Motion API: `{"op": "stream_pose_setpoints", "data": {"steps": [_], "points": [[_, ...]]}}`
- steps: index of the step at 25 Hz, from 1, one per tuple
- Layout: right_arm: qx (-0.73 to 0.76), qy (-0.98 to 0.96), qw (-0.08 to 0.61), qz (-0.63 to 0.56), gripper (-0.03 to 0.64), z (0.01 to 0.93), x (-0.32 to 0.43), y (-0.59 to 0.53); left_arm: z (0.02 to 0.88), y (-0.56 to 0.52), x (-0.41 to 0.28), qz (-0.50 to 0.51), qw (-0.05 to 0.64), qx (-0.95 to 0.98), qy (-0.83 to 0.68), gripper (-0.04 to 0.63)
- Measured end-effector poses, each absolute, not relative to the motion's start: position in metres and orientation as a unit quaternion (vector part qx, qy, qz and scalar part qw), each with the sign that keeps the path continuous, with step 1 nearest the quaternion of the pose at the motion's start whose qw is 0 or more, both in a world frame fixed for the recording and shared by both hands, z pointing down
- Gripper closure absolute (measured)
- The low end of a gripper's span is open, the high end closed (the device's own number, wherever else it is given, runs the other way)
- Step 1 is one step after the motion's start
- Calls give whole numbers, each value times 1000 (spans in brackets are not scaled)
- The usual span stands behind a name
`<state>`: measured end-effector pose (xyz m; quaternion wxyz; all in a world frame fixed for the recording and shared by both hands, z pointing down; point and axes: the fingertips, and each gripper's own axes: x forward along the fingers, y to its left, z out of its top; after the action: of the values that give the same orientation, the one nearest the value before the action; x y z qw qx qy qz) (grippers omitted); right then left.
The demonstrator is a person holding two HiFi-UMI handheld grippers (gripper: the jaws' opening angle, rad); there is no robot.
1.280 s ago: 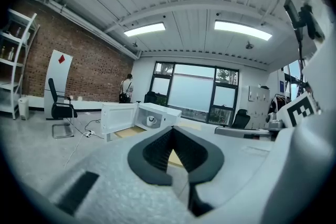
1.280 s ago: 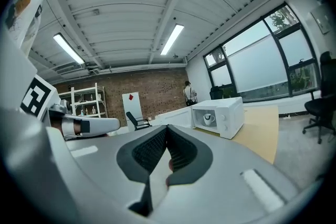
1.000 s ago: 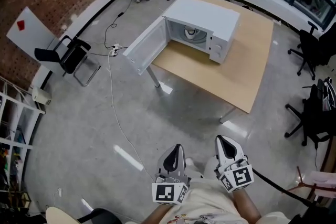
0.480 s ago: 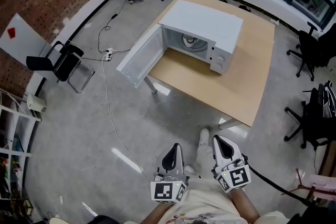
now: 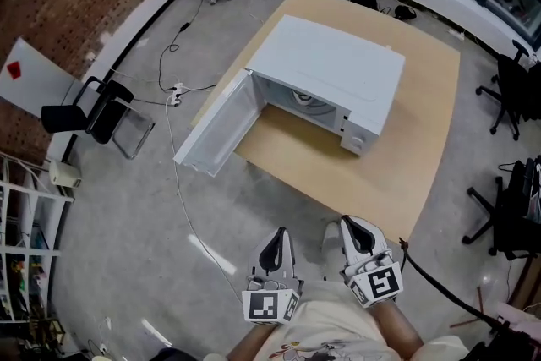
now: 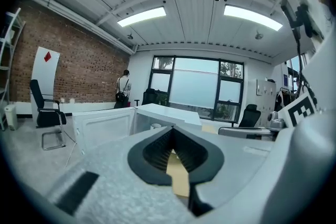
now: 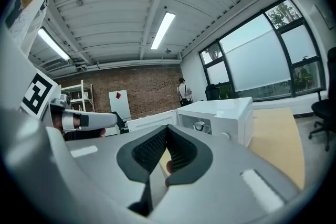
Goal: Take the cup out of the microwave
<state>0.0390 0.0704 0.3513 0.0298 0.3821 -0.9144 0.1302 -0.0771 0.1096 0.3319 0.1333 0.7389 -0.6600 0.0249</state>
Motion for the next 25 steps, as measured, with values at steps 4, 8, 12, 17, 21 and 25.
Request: {"op": "stream_pose_setpoints", "data": {"steps": [4, 8, 12, 17, 21, 25], "points": [[386, -912, 36, 136, 609, 351, 29, 37, 331, 76, -75, 34, 142, 747, -648, 594], [398, -906, 38, 137, 611, 354, 18, 10, 337, 46, -80, 37, 150, 760, -631, 594], [417, -897, 43, 140, 609, 364, 11, -9, 358, 16, -88, 45, 158, 768, -619, 594], [429, -892, 39, 138, 609, 377, 0, -37, 378, -36, -98, 30, 152, 786, -598, 594], [438, -886, 43, 142, 609, 404, -4, -61, 415, -90, -106, 44, 137, 792, -593, 408], [442, -882, 55, 157, 609, 426, -5, -69, 453, -139, -114, 59, 125, 791, -596, 294]]}}
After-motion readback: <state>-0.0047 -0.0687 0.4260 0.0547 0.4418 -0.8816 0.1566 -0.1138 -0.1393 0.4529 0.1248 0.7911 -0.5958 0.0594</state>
